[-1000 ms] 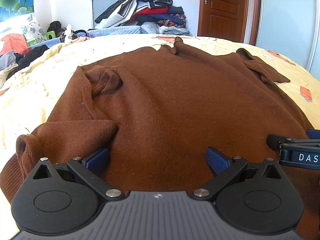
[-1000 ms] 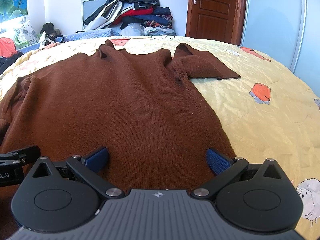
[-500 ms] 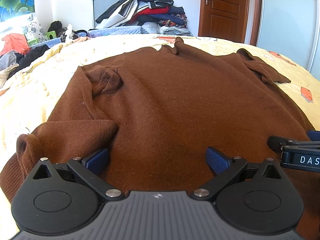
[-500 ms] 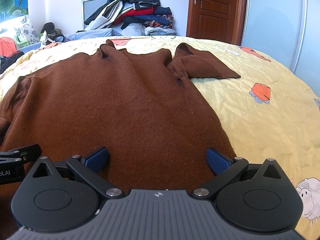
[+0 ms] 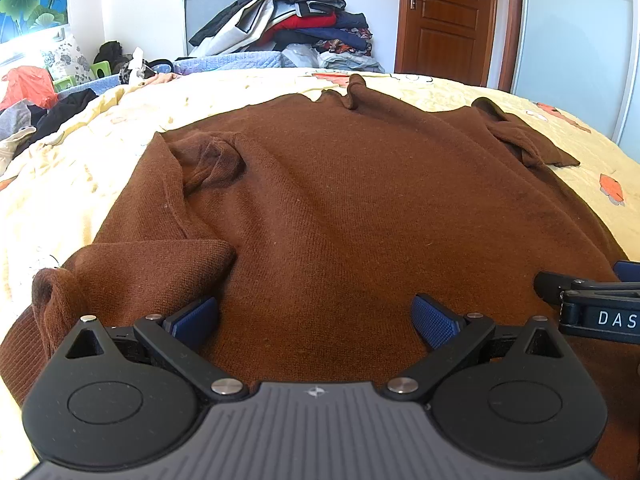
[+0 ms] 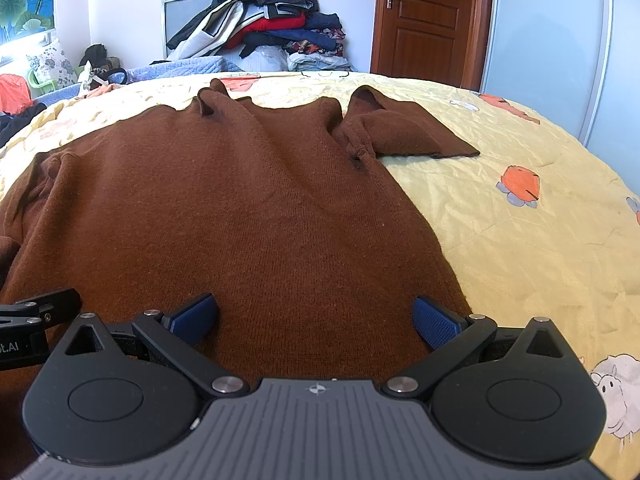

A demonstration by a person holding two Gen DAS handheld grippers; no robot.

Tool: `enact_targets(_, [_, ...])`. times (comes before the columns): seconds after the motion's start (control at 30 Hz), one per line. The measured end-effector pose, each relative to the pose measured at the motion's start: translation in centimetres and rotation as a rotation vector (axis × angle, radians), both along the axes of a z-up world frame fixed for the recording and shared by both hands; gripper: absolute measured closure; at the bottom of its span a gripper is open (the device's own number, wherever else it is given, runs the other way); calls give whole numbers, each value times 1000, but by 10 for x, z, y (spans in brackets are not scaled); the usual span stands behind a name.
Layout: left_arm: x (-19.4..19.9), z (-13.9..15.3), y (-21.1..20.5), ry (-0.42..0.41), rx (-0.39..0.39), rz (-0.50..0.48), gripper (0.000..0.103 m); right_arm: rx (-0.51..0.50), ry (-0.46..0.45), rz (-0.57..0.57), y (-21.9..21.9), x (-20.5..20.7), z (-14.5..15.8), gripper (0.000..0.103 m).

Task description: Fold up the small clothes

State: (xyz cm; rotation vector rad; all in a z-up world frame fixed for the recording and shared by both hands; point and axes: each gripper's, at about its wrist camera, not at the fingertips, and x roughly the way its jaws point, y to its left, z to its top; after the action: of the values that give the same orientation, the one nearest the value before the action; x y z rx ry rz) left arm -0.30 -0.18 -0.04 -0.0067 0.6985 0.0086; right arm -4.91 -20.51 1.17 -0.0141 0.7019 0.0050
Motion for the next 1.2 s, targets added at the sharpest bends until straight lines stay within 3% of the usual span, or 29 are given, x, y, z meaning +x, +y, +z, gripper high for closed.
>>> enact_targets(0.7, [0, 0, 0, 1, 1, 0, 0, 12, 11, 18, -2, 2, 2, 0])
enact_targets(0.77, [0, 0, -1, 2, 2, 0, 0, 51, 30, 73, -10, 7, 12, 0])
enact_targets(0.87, [0, 2, 0, 6, 2, -13, 0, 144, -70, 149, -37, 19, 42, 0])
enact_targets(0.97, [5, 23, 6, -61, 29, -91, 0, 205, -159, 210, -69, 50, 72, 0])
enact_targets(1.03, [20, 47, 16, -151, 82, -67, 0, 234, -170, 235, -93, 88, 85, 0])
enact_targets(1.13, [59, 73, 41, -232, 106, -20, 0, 214, -127, 165, -121, 149, 89, 0])
enact_targets(1.2, [94, 77, 60, -232, 121, 9, 0, 190, -88, 104, -140, 193, 81, 0])
